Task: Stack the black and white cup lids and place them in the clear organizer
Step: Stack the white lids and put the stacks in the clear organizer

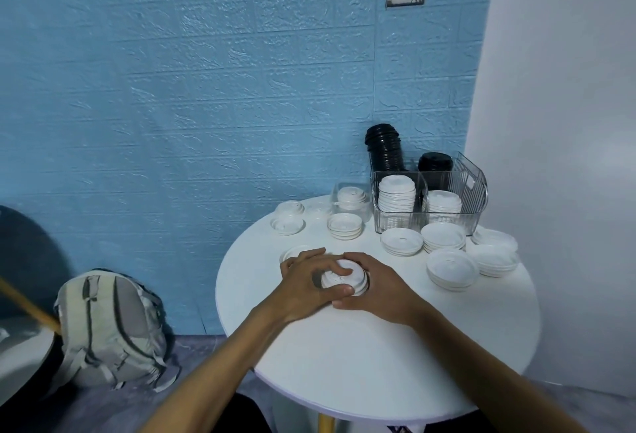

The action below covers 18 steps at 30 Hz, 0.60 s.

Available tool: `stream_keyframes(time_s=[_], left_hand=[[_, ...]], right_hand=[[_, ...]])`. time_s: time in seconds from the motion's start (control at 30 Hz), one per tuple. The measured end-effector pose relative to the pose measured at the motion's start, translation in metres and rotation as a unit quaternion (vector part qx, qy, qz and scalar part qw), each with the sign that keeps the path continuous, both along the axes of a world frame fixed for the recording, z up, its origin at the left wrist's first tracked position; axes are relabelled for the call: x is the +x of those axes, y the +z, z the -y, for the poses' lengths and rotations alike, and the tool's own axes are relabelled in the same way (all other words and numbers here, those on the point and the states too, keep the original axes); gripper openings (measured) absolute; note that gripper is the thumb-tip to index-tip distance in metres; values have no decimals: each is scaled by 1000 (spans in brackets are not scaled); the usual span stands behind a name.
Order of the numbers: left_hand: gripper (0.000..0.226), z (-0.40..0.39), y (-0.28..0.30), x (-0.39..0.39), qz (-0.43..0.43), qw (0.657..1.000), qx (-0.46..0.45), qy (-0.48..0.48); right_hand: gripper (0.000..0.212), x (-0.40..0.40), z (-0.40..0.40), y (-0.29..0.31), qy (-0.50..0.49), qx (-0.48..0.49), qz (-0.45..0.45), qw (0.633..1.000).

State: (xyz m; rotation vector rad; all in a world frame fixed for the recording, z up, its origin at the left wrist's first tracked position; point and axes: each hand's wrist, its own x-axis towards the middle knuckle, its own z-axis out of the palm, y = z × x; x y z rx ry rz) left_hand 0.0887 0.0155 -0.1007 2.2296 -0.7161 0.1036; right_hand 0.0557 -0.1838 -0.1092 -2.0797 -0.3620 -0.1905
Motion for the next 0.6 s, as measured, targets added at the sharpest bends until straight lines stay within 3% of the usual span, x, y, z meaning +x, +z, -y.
stream_keyframes(time_s=[0.13,0.23,0.33,0.43,0.5,0.6], left_hand=[[26,-1,-6,1,14,1000,8,17],[31,0,-8,0,78,996,22,37],[37,2,-4,-4,105,984,-78,122],[46,-6,2,1,39,971,-129,197],[70,-11,5,5,-42,977,-88,192],[79,-7,4,10,-83,981,20,176]], right_hand=[[72,2,0,-2,1,-9,2,1000],[67,2,1,-2,0,-22,3,1000],[65,4,0,-2,-10,-38,0,999],[74,8,1,-6,-20,-70,-7,997],[79,9,0,-7,-21,-73,-6,997],[77,10,1,-8,-22,-66,-2,998]])
